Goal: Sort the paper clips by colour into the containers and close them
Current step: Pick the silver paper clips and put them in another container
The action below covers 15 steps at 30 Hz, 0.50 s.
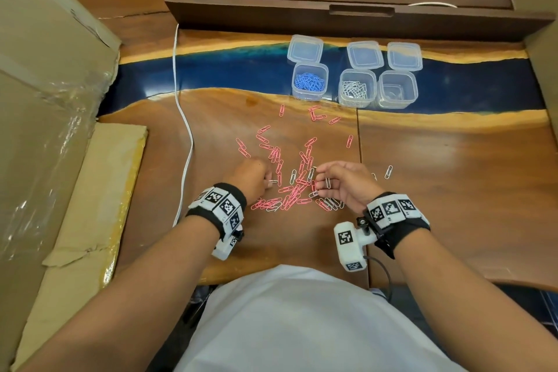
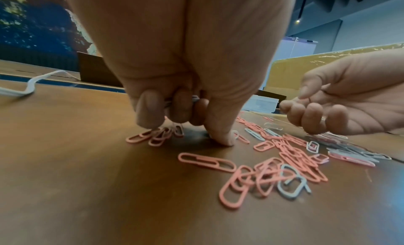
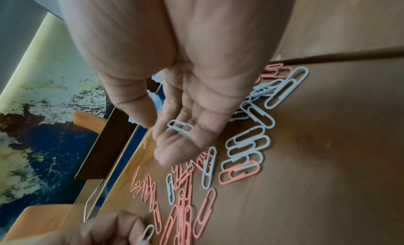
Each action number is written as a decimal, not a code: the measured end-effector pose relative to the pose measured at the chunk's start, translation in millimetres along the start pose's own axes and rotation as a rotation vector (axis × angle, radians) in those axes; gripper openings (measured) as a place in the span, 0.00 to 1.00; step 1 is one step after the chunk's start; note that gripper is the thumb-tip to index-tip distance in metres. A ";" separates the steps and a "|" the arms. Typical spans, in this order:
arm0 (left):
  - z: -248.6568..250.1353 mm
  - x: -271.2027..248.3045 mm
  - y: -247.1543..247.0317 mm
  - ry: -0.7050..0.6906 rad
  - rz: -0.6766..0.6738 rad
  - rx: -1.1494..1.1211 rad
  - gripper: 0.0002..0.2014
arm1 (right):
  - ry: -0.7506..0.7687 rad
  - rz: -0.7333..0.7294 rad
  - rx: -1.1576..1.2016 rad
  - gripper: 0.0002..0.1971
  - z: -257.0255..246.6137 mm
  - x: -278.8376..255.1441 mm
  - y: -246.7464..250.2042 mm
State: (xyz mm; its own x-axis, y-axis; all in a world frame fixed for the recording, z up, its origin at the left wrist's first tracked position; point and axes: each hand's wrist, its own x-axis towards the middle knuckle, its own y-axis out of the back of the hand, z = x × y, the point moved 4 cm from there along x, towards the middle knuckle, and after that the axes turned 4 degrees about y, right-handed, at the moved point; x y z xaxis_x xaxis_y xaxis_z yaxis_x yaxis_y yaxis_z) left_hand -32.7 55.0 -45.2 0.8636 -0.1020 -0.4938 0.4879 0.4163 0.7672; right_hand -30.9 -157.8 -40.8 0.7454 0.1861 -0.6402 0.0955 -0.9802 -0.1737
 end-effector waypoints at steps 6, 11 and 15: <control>-3.7 -7.2 -5.2 0.095 -0.079 -0.484 0.11 | 0.052 0.223 -0.340 0.08 -3.6 8.0 8.3; 5.1 -9.8 -3.0 0.211 -0.124 -1.124 0.16 | 0.265 0.179 -1.142 0.03 -18.4 19.1 -6.0; 13.5 -8.9 -3.4 0.227 -0.119 -1.285 0.16 | 0.083 0.036 -1.332 0.08 -19.7 34.2 -12.1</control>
State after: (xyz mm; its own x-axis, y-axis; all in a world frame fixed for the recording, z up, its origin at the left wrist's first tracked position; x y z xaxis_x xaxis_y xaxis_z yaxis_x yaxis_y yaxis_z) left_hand -40.3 42.4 -37.9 0.7218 -0.0962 -0.6854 -0.0191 0.9872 -0.1586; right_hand 6.4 -140.9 -45.8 0.7943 0.2004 -0.5734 0.6066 -0.3121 0.7312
